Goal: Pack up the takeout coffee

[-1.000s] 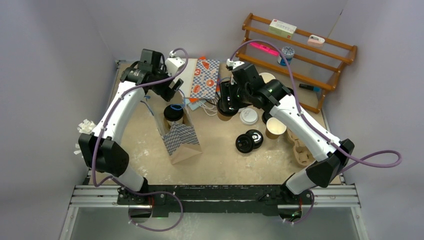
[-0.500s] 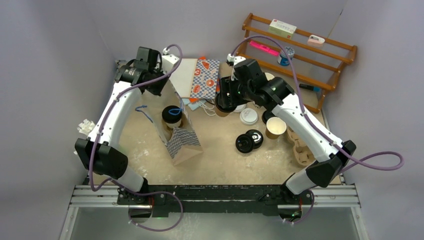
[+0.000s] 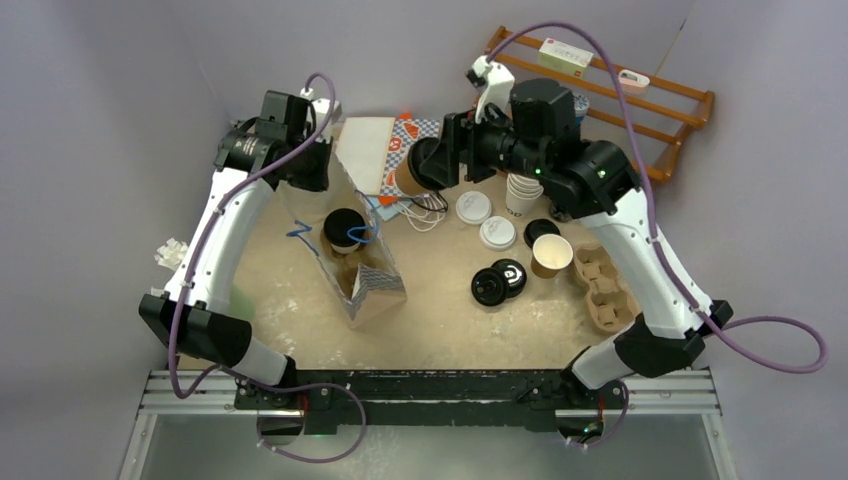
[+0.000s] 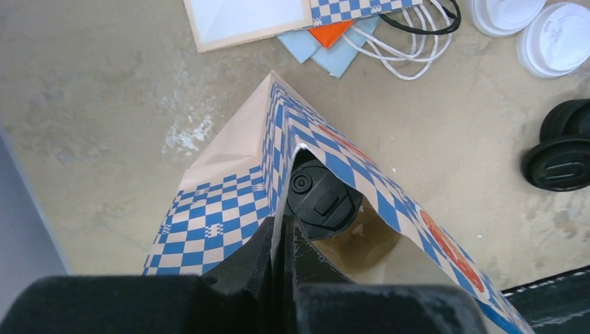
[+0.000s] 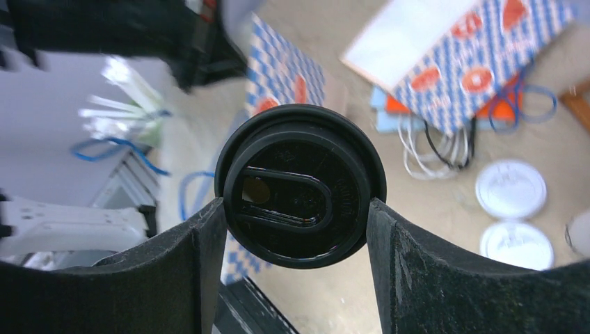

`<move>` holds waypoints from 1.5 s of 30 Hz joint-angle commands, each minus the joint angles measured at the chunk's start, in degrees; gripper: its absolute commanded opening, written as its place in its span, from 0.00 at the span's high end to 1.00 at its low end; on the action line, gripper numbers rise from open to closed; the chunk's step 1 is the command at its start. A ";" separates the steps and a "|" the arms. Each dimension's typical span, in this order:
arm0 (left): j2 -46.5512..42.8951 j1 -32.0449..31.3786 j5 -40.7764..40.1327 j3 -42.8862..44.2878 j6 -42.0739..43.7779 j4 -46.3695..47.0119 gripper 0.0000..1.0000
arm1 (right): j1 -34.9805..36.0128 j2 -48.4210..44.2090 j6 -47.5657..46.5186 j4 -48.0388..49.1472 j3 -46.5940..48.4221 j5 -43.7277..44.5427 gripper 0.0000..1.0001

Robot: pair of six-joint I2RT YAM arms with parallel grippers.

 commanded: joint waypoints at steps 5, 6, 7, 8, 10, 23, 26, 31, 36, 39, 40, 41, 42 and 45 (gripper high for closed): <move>1.80 -0.19 5.66 2.24 -16.15 -8.35 1.00 | 2.70 6.77 -0.82 -0.80 21.53 -9.63 0.67; 1.92 -0.17 6.43 2.33 -17.24 -9.19 1.00 | 2.97 7.46 -0.51 -0.95 22.84 -10.92 0.67; 1.62 -0.12 7.07 2.13 -19.00 -9.61 1.00 | 3.47 8.17 -0.35 -1.14 23.84 -12.03 0.67; 0.98 -0.11 7.92 1.40 -20.42 -9.40 1.00 | 4.21 8.60 -0.33 -1.26 24.12 -12.72 0.67; -0.59 -0.11 9.74 -0.29 -23.55 -8.19 1.00 | 7.28 9.12 -0.90 -1.23 23.72 -13.08 0.67; -5.20 0.49 12.70 -6.30 -32.41 1.21 1.00 | 19.04 9.07 -2.00 -4.25 12.86 -7.53 0.69; -6.50 0.80 12.39 -7.10 -33.38 2.09 1.00 | 19.79 8.95 -1.34 -7.06 10.86 -2.41 0.71; -7.33 1.12 12.47 -8.06 -32.83 1.22 1.00 | 19.77 8.77 -0.67 -14.41 8.93 9.05 0.72; -8.14 1.20 12.12 -9.33 -32.88 -0.18 1.00 | 18.21 9.19 -0.34 -22.09 12.12 24.36 0.74; -9.55 1.19 13.90 -12.22 -34.67 0.75 1.00 | 16.35 9.29 -1.00 -22.84 12.09 26.00 0.74; -10.24 1.17 14.90 -13.60 -35.44 1.63 1.00 | 16.10 9.11 -1.36 -22.36 11.85 25.77 0.74; -10.89 1.20 15.87 -15.01 -36.06 2.41 1.00 | 15.95 9.22 -1.78 -22.09 12.03 25.47 0.74; -11.42 1.17 16.65 -16.08 -36.48 3.28 1.00 | 15.94 9.33 -2.05 -21.76 12.23 24.73 0.74; -12.20 1.16 17.64 -18.11 -36.94 5.01 1.00 | 16.16 8.06 -4.67 -16.87 9.45 21.67 0.73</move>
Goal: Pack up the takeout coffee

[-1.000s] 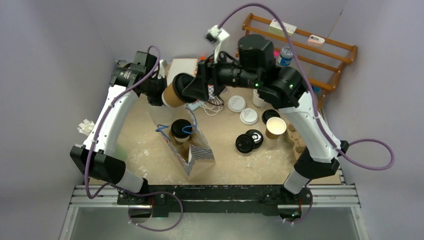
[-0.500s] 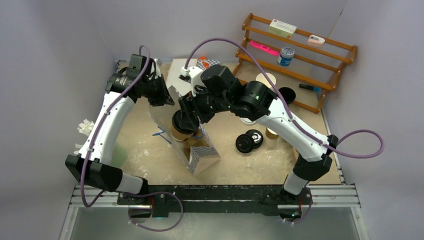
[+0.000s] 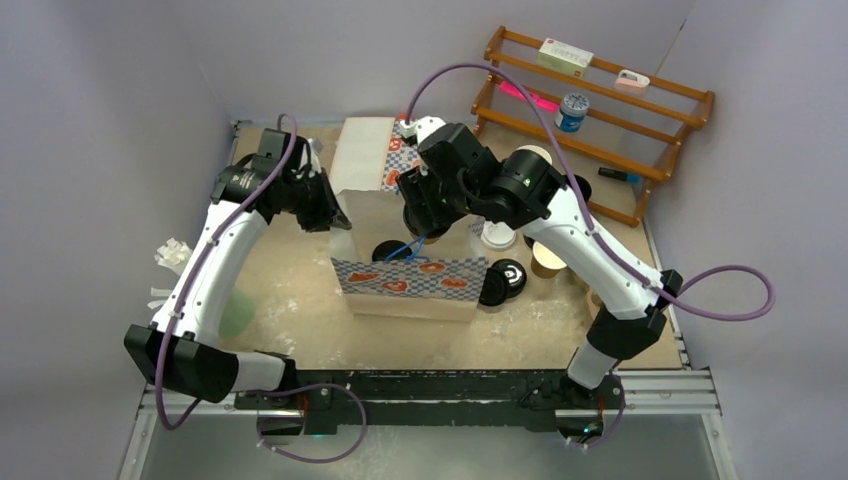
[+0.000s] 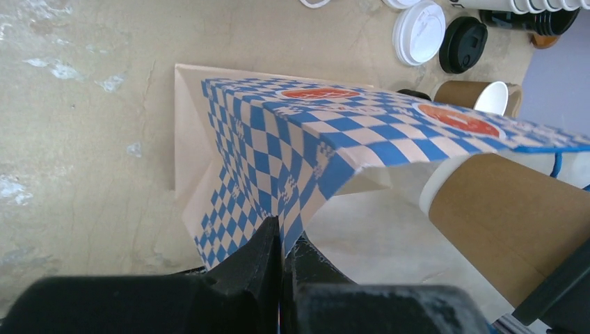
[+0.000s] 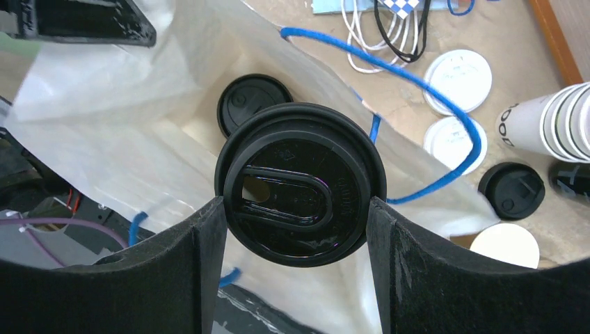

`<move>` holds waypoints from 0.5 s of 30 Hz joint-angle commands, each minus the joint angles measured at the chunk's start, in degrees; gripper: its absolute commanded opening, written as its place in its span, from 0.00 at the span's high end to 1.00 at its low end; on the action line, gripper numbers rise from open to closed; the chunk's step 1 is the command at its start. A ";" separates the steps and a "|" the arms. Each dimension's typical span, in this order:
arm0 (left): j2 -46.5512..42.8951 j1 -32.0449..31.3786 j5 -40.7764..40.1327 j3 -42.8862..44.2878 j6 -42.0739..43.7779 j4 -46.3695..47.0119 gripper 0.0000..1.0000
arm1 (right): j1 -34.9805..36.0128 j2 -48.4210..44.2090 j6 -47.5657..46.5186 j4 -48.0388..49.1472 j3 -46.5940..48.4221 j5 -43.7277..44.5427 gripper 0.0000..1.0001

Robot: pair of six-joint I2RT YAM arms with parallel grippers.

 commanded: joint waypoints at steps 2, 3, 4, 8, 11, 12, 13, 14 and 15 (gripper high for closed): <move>-2.91 0.50 3.78 -2.57 -3.48 6.16 1.00 | 0.74 -4.40 -4.00 5.80 -3.75 -4.01 0.73; -2.81 0.44 3.83 -2.42 -3.66 6.80 1.00 | 0.98 -5.30 -4.35 6.58 -5.05 -5.13 0.73; -2.57 0.44 3.79 -2.00 -3.55 7.42 1.00 | 1.21 -5.98 -4.72 7.25 -6.35 -5.86 0.73; -0.53 0.48 2.87 1.10 -1.55 8.66 1.00 | 1.72 -10.84 -5.58 11.03 -14.68 -5.27 0.74; 1.91 0.46 2.34 4.18 -0.04 8.73 1.00 | 1.76 -15.54 -5.80 14.16 -22.29 -3.51 0.74; 2.70 0.48 2.38 5.18 0.46 8.90 1.00 | 1.73 -16.71 -5.81 14.83 -24.04 -3.21 0.74; 3.43 0.43 2.47 6.15 1.10 9.29 1.00 | 1.74 -17.75 -5.94 15.50 -25.65 -3.15 0.75; 4.23 0.52 2.86 7.09 1.84 9.92 1.00 | 1.74 -18.74 -6.10 16.14 -27.37 -3.20 0.75; 5.05 0.45 3.45 7.99 3.02 10.65 1.00 | 1.77 -19.41 -6.24 16.78 -28.64 -3.20 0.75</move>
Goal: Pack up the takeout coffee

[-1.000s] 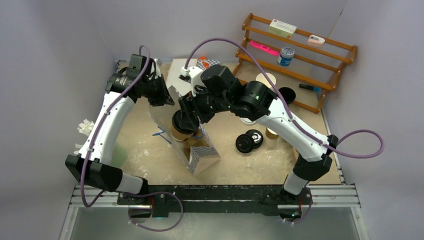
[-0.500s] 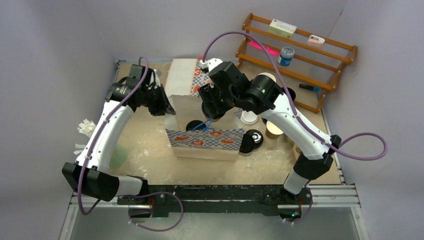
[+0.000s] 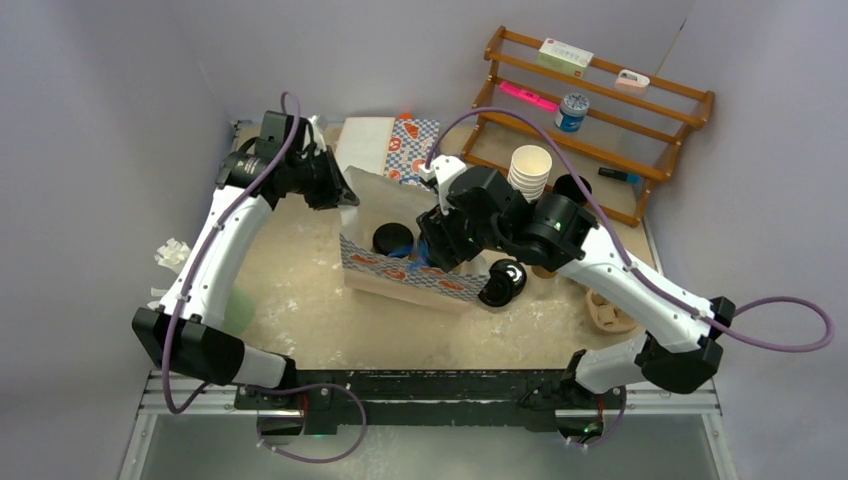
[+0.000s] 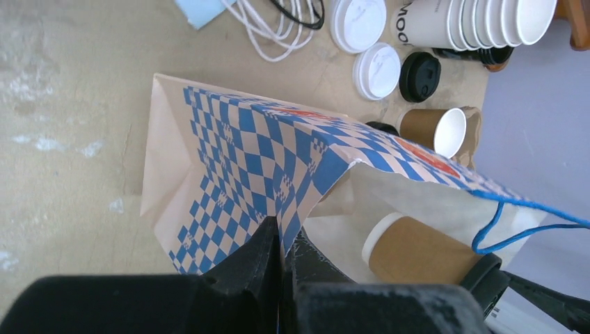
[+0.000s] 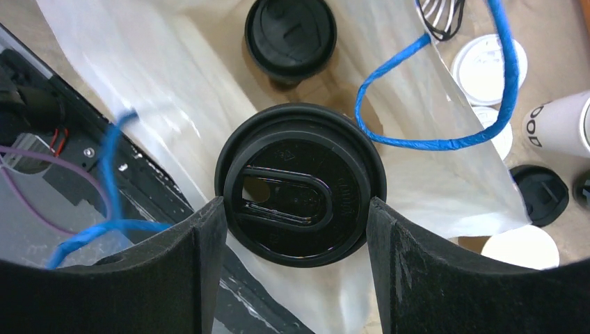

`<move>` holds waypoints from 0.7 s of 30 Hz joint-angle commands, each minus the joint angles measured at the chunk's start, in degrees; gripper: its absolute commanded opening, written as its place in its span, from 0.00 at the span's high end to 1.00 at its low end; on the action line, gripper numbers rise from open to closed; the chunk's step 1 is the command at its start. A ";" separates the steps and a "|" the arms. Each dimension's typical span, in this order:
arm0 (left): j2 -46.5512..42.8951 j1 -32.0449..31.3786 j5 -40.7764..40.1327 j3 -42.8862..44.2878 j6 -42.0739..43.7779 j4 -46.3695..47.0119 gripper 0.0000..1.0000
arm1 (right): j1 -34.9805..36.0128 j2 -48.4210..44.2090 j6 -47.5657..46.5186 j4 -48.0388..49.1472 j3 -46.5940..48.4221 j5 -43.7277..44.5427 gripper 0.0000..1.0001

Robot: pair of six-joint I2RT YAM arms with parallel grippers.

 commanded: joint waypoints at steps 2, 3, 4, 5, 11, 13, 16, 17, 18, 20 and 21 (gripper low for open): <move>3.96 0.43 3.01 7.52 6.70 5.93 1.00 | 0.10 -4.56 -2.38 6.66 -6.15 0.79 0.75; 4.99 0.48 3.44 9.13 8.30 5.59 1.00 | 0.16 -4.73 -2.82 7.61 -7.03 0.33 0.75; 6.25 0.41 3.67 10.73 9.75 5.21 1.00 | 0.25 -4.87 -3.27 8.65 -7.86 -0.35 0.75; 7.67 0.42 4.19 12.06 11.13 4.87 1.00 | 0.45 -4.78 -3.63 10.12 -8.40 -1.00 0.75; 10.82 0.40 7.60 17.59 15.61 4.89 1.00 | 5.13 0.08 -7.10 14.61 -6.55 -0.42 0.75; 10.94 0.40 8.09 18.48 17.32 5.46 1.00 | 6.56 1.56 -7.93 14.51 -5.78 1.37 0.75; 11.19 0.40 8.88 19.75 19.56 5.99 1.00 | 6.83 1.91 -7.75 13.84 -6.09 5.90 0.77; 11.22 0.40 9.14 19.99 20.09 6.28 1.00 | 6.84 1.75 -7.92 13.44 -6.49 7.66 0.77; 11.28 0.40 9.56 20.26 20.53 6.75 1.00 | 6.86 1.57 -7.96 12.81 -6.78 9.77 0.77; 11.51 0.40 10.60 20.53 21.43 7.37 1.00 | 6.82 1.56 -7.33 10.42 -7.48 11.96 0.78; 11.55 0.41 11.07 20.68 21.80 7.52 1.00 | 6.84 1.49 -6.88 9.77 -8.08 13.08 0.78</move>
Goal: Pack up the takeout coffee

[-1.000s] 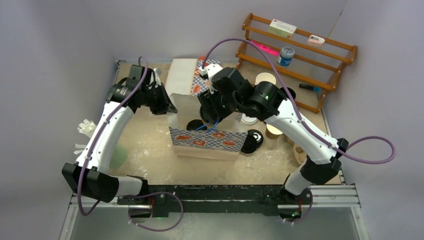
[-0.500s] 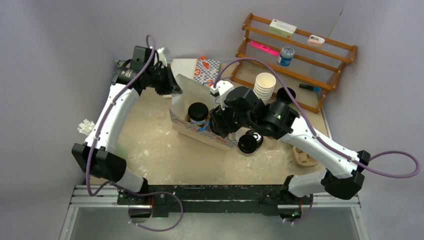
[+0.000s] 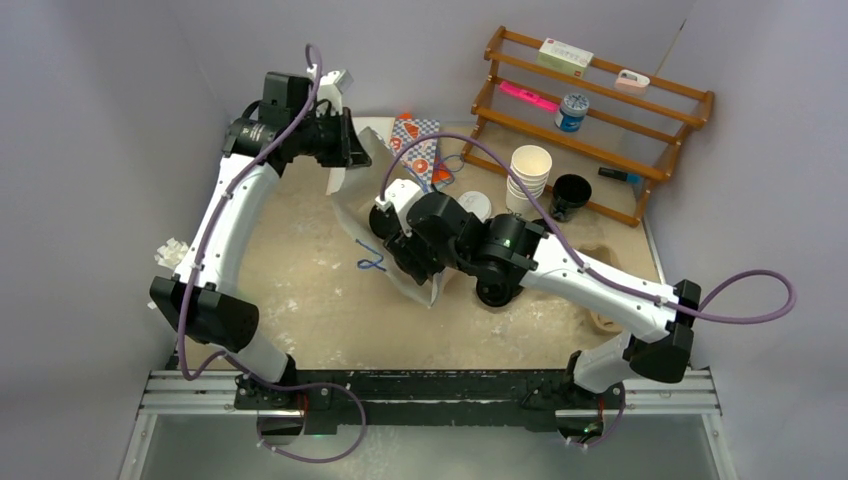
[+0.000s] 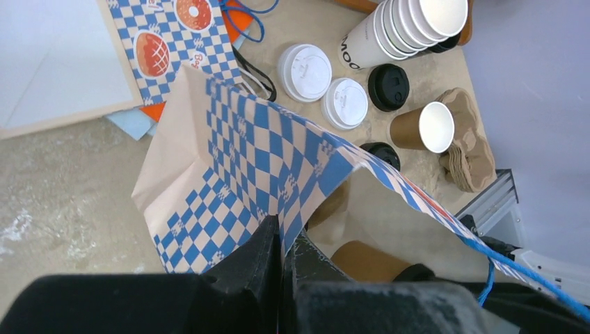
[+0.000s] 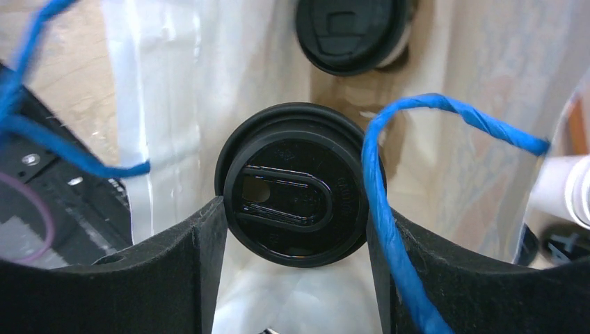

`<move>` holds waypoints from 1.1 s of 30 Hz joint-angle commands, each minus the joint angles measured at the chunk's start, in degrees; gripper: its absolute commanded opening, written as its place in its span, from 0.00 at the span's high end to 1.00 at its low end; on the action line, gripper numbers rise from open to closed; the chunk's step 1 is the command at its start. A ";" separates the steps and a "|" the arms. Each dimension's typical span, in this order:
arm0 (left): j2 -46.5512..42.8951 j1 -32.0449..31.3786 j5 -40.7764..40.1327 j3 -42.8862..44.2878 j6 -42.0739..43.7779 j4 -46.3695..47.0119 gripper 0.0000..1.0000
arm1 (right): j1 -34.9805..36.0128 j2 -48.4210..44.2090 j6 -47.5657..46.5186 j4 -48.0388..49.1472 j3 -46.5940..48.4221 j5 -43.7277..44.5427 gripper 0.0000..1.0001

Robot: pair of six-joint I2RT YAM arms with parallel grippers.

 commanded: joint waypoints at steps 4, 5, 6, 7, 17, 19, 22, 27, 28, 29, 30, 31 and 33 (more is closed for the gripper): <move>-0.50 0.29 5.44 2.07 4.86 4.69 1.00 | -0.31 -1.58 -0.28 -3.09 -2.01 11.71 0.78; -0.80 0.19 5.81 1.40 5.03 5.22 1.00 | -0.32 -1.20 -0.33 -3.11 -1.88 12.12 0.78; -1.10 0.02 6.24 0.50 5.19 5.88 1.00 | -0.27 -0.75 -0.31 -3.11 -1.79 12.27 0.78; -1.46 -0.18 6.52 -0.15 5.36 6.40 1.00 | -0.32 -0.24 -0.37 -2.99 -1.63 12.40 0.78; -2.41 -1.86 8.12 -1.23 7.44 7.35 1.00 | -0.79 5.42 -0.02 -1.40 -0.42 15.56 0.79; -2.43 -2.18 8.28 -1.59 7.39 7.64 1.00 | -0.83 6.37 0.64 -1.19 -0.03 15.91 0.79; -2.34 -2.40 8.69 -1.77 7.15 7.98 1.00 | -1.13 7.00 1.38 -0.88 -0.41 16.55 0.79; -2.58 -2.57 9.16 -2.29 7.03 8.10 1.00 | -2.10 7.85 2.02 0.81 -1.24 16.92 0.80; -2.66 -2.59 9.24 -2.53 6.95 8.12 1.00 | -2.18 7.90 2.11 1.44 -1.33 17.06 0.80; -2.76 -2.59 9.39 -2.92 6.85 8.25 1.00 | -2.28 7.84 2.05 2.18 -2.02 17.20 0.80; -2.84 -2.59 9.58 -3.16 6.70 8.28 1.00 | -2.28 7.78 2.04 3.21 -2.81 17.23 0.80; -2.86 -2.59 9.61 -3.25 6.60 8.29 1.00 | -2.28 7.74 1.99 3.97 -3.43 17.31 0.80; -2.87 -2.59 9.62 -3.02 6.49 8.29 1.00 | -2.38 7.70 1.75 5.75 -4.96 17.18 0.80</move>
